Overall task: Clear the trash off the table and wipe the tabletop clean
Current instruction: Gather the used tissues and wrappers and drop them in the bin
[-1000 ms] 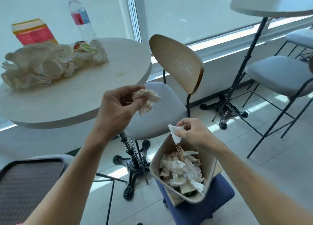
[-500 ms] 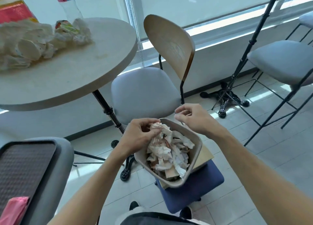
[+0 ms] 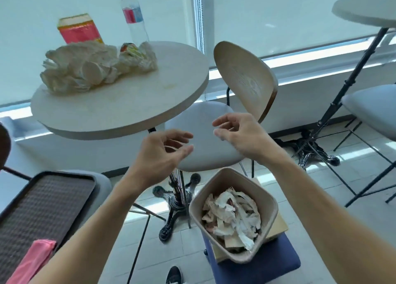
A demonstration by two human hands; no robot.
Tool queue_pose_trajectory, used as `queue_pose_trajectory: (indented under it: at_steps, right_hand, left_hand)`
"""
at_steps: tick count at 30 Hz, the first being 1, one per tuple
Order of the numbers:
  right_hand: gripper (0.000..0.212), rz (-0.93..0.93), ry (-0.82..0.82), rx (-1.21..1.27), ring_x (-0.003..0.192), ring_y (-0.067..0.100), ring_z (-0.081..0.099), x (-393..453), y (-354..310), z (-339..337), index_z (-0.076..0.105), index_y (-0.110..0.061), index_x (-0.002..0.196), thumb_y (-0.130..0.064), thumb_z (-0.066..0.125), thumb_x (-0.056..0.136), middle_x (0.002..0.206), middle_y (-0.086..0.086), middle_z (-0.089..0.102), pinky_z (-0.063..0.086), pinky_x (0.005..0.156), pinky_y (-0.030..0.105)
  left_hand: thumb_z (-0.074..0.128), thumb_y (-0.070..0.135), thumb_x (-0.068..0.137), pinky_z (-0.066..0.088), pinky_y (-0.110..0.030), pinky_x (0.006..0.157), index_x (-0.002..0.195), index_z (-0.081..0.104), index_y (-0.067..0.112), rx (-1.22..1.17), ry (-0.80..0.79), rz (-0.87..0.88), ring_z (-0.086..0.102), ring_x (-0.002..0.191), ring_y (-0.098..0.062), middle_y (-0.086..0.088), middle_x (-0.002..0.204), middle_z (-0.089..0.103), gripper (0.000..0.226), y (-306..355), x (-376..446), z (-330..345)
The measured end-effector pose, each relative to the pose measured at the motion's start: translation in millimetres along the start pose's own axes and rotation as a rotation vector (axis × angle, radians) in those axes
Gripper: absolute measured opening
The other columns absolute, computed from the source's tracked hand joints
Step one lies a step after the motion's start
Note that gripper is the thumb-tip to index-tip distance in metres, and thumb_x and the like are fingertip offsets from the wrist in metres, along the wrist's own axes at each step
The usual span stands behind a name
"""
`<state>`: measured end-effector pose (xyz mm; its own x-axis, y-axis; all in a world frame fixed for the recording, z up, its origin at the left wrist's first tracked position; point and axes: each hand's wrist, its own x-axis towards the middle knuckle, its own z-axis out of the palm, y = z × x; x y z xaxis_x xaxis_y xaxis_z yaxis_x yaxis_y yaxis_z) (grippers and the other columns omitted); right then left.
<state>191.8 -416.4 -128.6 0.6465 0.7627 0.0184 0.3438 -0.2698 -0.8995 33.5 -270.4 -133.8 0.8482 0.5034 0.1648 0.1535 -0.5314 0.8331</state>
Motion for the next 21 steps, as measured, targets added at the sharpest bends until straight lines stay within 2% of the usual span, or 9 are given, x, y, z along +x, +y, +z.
queue_pose_trajectory:
  at_steps: [4,9,13,15,18,21]
  right_hand:
    - [0.007,-0.091,0.054,0.019,0.089,0.021,0.066,37.0,-45.0,11.4,0.070,-0.027,0.095,-0.021,0.067,0.091,0.090,0.000,0.069,0.056,0.083,0.033]
    - [0.007,-0.156,0.089,0.038,0.080,0.017,0.064,87.4,-91.9,31.8,0.072,-0.023,0.095,-0.018,0.067,0.091,0.086,0.003,0.069,0.055,0.079,0.031]
    - [0.012,-0.160,0.108,-0.037,0.074,0.009,0.061,131.0,-112.6,54.8,0.072,-0.019,0.100,-0.018,0.067,0.090,0.082,-0.003,0.067,0.053,0.073,0.026]
    - [0.021,-0.141,0.110,-0.139,0.086,0.013,0.063,152.1,-118.2,66.2,0.069,-0.019,0.111,-0.020,0.067,0.090,0.094,0.000,0.069,0.050,0.077,0.024]
    - [0.052,-0.087,0.098,-0.363,0.121,0.023,0.054,182.8,-121.8,84.0,0.053,-0.017,0.137,-0.028,0.067,0.089,0.130,0.007,0.059,0.042,0.099,0.032]
    - [0.069,-0.048,0.117,-0.474,0.133,0.030,0.043,208.5,-122.4,99.5,0.040,-0.014,0.146,-0.036,0.068,0.087,0.142,0.014,0.048,0.035,0.107,0.035]
  left_hand:
    - [0.075,0.019,0.082,0.057,-0.025,0.077,0.096,0.074,0.026,-0.003,0.101,0.095,0.070,0.082,-0.010,0.008,0.086,0.074,0.016,18.3,16.9,-61.0]
    - [0.075,0.018,0.083,0.053,-0.015,0.070,0.090,0.074,0.028,0.028,0.213,0.136,0.068,0.077,-0.007,0.007,0.082,0.074,0.012,20.6,44.4,-127.5]
    - [0.074,0.020,0.083,0.052,-0.012,0.070,0.089,0.074,0.028,0.063,0.274,0.122,0.067,0.077,-0.005,0.007,0.082,0.073,0.010,9.9,66.0,-171.9]
    - [0.074,0.022,0.083,0.052,-0.012,0.069,0.090,0.075,0.025,0.072,0.290,0.106,0.067,0.077,-0.006,0.006,0.082,0.073,0.008,2.5,77.0,-188.9]
    - [0.075,0.024,0.082,0.052,-0.015,0.067,0.089,0.075,0.023,0.064,0.301,0.084,0.067,0.075,-0.007,0.004,0.081,0.073,0.007,-9.7,92.2,-206.3]
    - [0.075,0.019,0.083,0.051,-0.012,0.064,0.089,0.075,0.021,0.048,0.303,0.068,0.067,0.074,-0.009,0.003,0.081,0.073,0.007,-20.3,103.5,-217.1]
